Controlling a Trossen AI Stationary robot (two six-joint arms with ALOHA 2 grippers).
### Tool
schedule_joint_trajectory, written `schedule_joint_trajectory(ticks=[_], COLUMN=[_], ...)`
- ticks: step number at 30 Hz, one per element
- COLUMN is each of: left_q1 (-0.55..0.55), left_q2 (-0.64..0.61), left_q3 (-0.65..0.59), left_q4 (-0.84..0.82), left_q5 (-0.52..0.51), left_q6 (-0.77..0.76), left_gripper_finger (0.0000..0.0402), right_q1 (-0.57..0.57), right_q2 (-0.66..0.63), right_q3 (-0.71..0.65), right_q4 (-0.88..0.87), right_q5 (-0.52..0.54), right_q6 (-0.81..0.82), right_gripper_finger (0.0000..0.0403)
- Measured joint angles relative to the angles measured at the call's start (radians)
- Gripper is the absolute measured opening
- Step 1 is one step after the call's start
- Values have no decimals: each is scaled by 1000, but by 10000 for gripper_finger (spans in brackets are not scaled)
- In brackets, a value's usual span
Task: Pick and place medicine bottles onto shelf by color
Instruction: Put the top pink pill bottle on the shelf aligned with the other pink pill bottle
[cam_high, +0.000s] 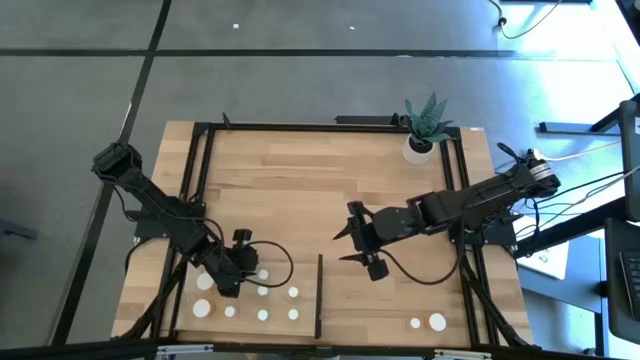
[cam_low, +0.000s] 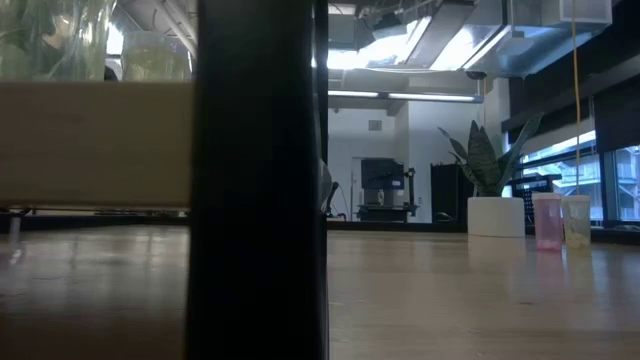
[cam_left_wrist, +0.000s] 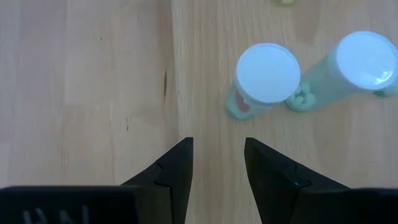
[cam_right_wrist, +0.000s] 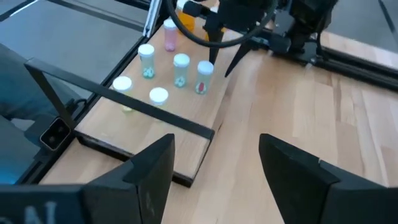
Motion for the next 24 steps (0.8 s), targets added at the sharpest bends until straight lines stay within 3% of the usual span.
schedule_joint_trajectory(ticks=[9, 24], left_q1=[0, 3], left_q2=[-86, -278], left_q3=[0, 0], left_q4=[-9, -28], left_q5=[-30, -322], left_q6=[-1, 1], left_gripper_finger=[137, 136], right_q1=[0, 0], right_q2=[-86, -141], right_q3=[0, 0], right_q4=[-170, -616], right_q5=[42, 85], right_q6=[112, 469], right_gripper_finger=[235, 235])
